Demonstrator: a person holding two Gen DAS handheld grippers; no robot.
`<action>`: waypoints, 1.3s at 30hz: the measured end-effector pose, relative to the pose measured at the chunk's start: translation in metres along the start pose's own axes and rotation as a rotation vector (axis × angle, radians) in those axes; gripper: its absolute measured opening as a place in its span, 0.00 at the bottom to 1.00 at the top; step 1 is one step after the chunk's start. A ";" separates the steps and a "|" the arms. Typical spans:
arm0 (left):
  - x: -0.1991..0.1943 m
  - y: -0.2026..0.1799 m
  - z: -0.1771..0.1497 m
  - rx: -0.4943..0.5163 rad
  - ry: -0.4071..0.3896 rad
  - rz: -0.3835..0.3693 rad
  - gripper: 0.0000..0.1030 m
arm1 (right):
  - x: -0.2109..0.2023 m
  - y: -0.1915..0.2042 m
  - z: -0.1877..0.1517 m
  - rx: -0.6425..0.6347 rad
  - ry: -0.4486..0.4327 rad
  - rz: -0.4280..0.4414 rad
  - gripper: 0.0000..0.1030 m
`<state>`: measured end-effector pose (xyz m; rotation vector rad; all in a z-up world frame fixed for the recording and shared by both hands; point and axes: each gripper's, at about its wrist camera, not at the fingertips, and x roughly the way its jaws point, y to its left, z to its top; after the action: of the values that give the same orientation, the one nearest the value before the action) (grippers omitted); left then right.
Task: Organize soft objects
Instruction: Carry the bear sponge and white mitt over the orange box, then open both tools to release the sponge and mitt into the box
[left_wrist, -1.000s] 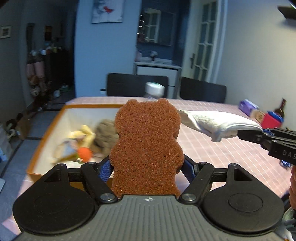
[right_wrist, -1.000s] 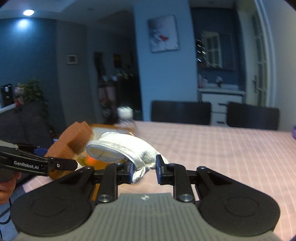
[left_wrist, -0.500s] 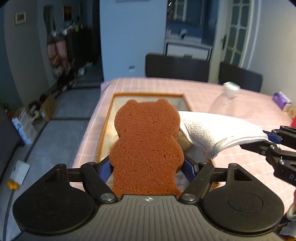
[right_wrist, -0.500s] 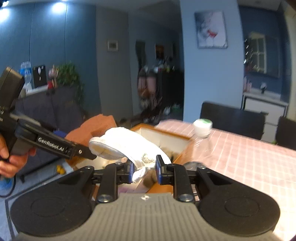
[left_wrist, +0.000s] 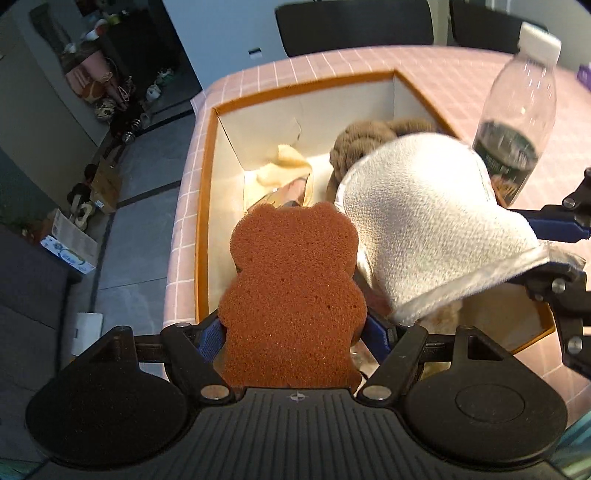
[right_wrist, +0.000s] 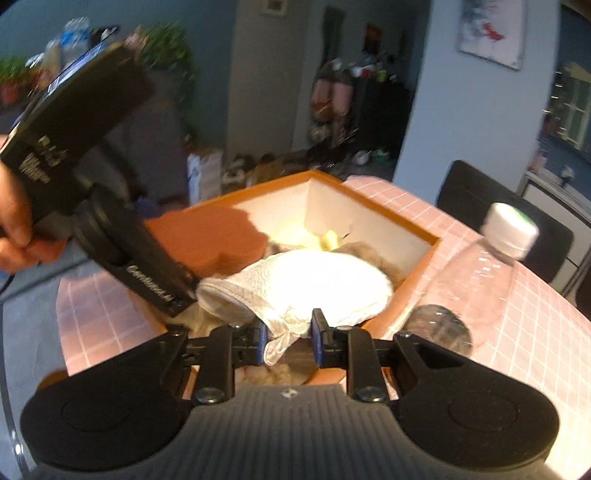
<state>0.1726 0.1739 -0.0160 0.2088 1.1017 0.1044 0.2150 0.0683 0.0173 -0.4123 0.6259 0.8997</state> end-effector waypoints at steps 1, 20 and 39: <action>0.002 -0.002 0.002 0.014 0.007 0.006 0.85 | 0.003 -0.002 0.002 -0.008 0.019 0.016 0.21; 0.004 0.001 0.002 0.077 0.041 -0.057 0.91 | 0.006 -0.001 0.003 0.004 0.167 0.134 0.41; -0.020 0.013 0.006 0.032 -0.032 -0.071 0.60 | 0.036 0.001 0.031 -0.077 0.211 0.079 0.37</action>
<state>0.1691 0.1823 0.0072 0.1996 1.0782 0.0203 0.2407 0.1079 0.0170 -0.5599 0.8068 0.9649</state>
